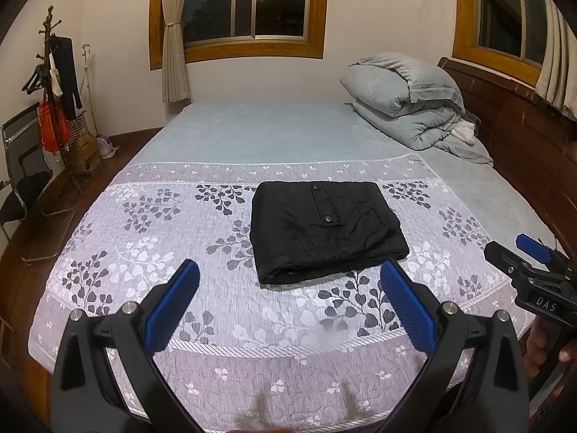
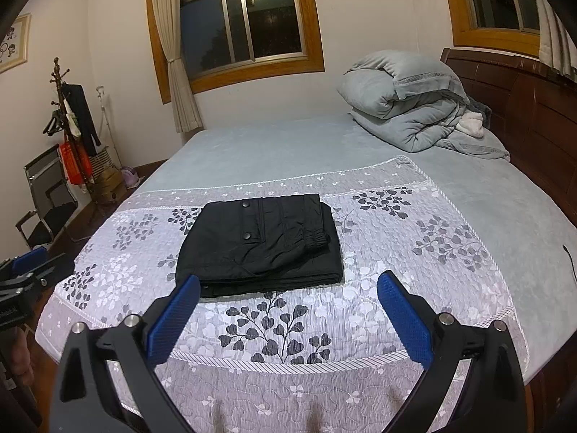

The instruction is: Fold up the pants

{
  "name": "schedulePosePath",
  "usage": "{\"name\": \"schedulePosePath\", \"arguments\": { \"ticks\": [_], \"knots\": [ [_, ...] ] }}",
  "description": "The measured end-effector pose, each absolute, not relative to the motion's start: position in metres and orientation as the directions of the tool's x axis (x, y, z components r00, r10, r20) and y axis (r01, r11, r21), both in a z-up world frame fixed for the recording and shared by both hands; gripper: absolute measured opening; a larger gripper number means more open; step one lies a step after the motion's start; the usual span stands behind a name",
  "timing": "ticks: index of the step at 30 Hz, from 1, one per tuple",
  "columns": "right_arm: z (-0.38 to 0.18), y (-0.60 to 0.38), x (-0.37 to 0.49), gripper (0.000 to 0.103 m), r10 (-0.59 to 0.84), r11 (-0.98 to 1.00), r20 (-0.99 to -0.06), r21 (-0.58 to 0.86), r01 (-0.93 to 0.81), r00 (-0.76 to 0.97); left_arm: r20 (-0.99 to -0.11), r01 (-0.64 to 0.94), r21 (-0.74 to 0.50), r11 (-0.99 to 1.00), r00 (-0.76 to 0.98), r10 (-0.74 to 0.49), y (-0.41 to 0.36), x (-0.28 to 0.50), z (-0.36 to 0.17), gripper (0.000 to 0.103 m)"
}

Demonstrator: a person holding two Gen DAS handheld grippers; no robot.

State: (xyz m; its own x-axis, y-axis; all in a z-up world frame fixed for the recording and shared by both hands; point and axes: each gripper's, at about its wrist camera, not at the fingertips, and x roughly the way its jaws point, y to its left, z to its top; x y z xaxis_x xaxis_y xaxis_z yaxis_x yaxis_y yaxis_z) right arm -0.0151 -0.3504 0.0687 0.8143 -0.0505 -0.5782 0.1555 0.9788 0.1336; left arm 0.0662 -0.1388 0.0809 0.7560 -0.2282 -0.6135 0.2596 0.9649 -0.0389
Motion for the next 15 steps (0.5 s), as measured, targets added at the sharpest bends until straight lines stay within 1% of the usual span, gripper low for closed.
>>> {"name": "schedulePosePath", "arguments": {
  "ticks": [15],
  "knots": [
    [0.0670, -0.3530, -0.0122, 0.099, -0.049, 0.980, -0.581, 0.129, 0.151, 0.812, -0.622, 0.257, -0.043, 0.966, 0.749, -0.227, -0.1375, 0.0730, 0.0771, 0.100]
  ]
}}
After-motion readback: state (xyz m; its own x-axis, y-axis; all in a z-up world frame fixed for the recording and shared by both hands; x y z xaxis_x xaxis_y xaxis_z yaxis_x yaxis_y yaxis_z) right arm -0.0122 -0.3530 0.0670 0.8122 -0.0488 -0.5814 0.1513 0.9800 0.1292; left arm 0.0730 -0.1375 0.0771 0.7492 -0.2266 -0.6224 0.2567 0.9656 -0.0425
